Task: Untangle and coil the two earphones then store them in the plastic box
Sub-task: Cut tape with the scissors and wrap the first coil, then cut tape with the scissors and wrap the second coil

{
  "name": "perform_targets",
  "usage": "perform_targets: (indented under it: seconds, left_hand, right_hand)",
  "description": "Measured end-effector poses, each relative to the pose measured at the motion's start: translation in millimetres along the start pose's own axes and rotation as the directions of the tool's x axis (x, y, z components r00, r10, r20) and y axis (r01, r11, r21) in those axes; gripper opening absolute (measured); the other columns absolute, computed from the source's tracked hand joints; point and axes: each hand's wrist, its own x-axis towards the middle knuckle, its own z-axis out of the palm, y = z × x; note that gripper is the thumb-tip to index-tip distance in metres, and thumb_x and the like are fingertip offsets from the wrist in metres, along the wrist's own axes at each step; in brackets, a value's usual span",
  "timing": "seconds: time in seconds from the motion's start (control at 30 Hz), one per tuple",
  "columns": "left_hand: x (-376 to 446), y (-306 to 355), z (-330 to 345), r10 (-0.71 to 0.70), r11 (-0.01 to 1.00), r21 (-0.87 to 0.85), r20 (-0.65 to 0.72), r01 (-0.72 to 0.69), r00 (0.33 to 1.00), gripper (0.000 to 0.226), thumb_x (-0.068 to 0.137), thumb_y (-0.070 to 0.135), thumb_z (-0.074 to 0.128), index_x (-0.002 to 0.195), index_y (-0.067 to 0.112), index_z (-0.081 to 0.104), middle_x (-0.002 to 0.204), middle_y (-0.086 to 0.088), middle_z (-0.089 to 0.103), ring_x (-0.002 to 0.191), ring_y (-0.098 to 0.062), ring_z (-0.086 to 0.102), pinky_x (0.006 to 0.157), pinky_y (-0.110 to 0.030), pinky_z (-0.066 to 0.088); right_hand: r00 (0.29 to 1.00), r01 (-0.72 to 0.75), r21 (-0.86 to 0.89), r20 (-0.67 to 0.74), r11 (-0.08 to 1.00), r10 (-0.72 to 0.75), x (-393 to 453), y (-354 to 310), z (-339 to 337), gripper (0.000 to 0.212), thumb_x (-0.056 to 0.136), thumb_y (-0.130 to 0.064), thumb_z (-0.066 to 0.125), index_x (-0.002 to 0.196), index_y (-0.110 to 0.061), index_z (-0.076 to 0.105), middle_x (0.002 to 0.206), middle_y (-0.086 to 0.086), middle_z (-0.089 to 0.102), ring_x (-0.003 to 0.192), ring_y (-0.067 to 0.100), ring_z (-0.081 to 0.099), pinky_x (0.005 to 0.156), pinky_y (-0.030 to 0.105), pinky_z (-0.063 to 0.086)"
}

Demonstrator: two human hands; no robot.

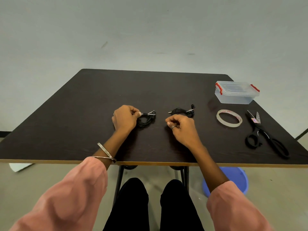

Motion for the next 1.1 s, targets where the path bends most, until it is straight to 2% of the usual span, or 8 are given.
perform_targets:
  seconds: [0.23,0.33,0.4,0.53,0.63,0.73,0.87,1.1]
  left_hand:
    - [4,9,-2,-0.051,0.999,0.012,0.034,0.051,0.998,0.016,0.086,0.038,0.068,0.083,0.024,0.075,0.079,0.003,0.069,0.093,-0.025,0.064,0.091,-0.047,0.048]
    - [-3,22,4,0.091,0.985,0.154,-0.086,-0.077,0.992,0.016,0.09,0.036,0.062,0.091,0.025,0.074,0.099,-0.002,0.07,0.11,-0.033,0.054,0.09,-0.048,0.038]
    - [-11,36,13,0.261,0.958,0.162,-0.145,-0.238,0.954,0.016,0.092,0.029,0.059,0.097,0.023,0.073,0.104,-0.005,0.066,0.109,-0.033,0.051,0.088,-0.044,0.039]
    - [-34,72,43,0.562,0.82,-0.103,-0.041,-0.563,0.826,0.013,0.085,0.016,0.065,0.095,0.016,0.074,0.088,-0.006,0.067,0.081,-0.023,0.063,0.08,-0.031,0.047]
    - [-57,100,72,0.59,0.793,-0.324,0.195,-0.516,0.784,0.019,0.085,0.01,0.067,0.103,0.009,0.073,0.095,-0.008,0.072,0.082,-0.013,0.066,0.08,-0.018,0.05]
    - [-68,119,106,0.551,0.825,-0.35,0.318,-0.444,0.772,0.026,0.089,0.009,0.064,0.114,0.005,0.068,0.107,-0.009,0.071,0.095,-0.014,0.066,0.084,-0.009,0.044]
    - [-66,135,148,0.476,0.877,-0.267,0.361,-0.4,0.802,0.036,0.087,0.014,0.066,0.122,0.004,0.063,0.11,-0.014,0.068,0.101,-0.026,0.064,0.095,-0.033,0.048]
    - [-57,144,179,0.487,0.872,-0.112,0.299,-0.477,0.82,0.025,0.084,0.026,0.069,0.108,0.018,0.072,0.105,-0.009,0.069,0.094,-0.026,0.066,0.082,-0.04,0.055]
  right_hand:
    - [0.998,-0.022,0.005,0.063,1.0,0.022,-5,-1,-9,0.011,0.089,-0.008,0.064,0.097,-0.012,0.071,0.086,-0.001,0.068,0.072,0.006,0.059,0.065,0.004,0.046]
    - [0.998,-0.05,0.131,0.043,0.99,0.045,-9,2,-27,0.01,0.089,-0.008,0.064,0.094,-0.013,0.071,0.079,-0.001,0.069,0.068,0.008,0.065,0.066,0.017,0.054]
    - [0.995,-0.064,0.153,-0.062,0.986,0.075,-11,9,-46,0.011,0.089,-0.006,0.064,0.094,-0.012,0.072,0.078,-0.001,0.069,0.065,0.007,0.065,0.065,0.018,0.055]
    - [0.913,-0.154,-0.019,-0.386,0.988,0.135,-11,37,-91,0.017,0.085,0.002,0.062,0.095,-0.008,0.072,0.08,0.0,0.069,0.071,0.009,0.063,0.077,0.025,0.055]
    - [0.871,-0.261,-0.212,-0.471,0.942,0.136,-11,61,-123,0.022,0.087,0.003,0.055,0.1,-0.003,0.071,0.094,0.012,0.072,0.09,0.025,0.065,0.085,0.035,0.051]
    - [0.914,-0.295,-0.396,-0.382,0.87,0.136,-8,80,-138,0.023,0.093,-0.006,0.053,0.109,-0.003,0.068,0.105,0.018,0.069,0.102,0.034,0.059,0.09,0.045,0.049]
    - [0.97,-0.232,-0.619,-0.202,0.75,0.133,-7,90,-138,0.022,0.093,-0.023,0.056,0.105,-0.011,0.069,0.105,0.014,0.069,0.103,0.036,0.055,0.089,0.044,0.046]
    - [0.987,-0.16,-0.761,-0.137,0.628,0.086,-16,101,-126,0.031,0.095,-0.023,0.048,0.123,-0.017,0.059,0.125,0.006,0.057,0.119,0.026,0.042,0.099,0.038,0.025]
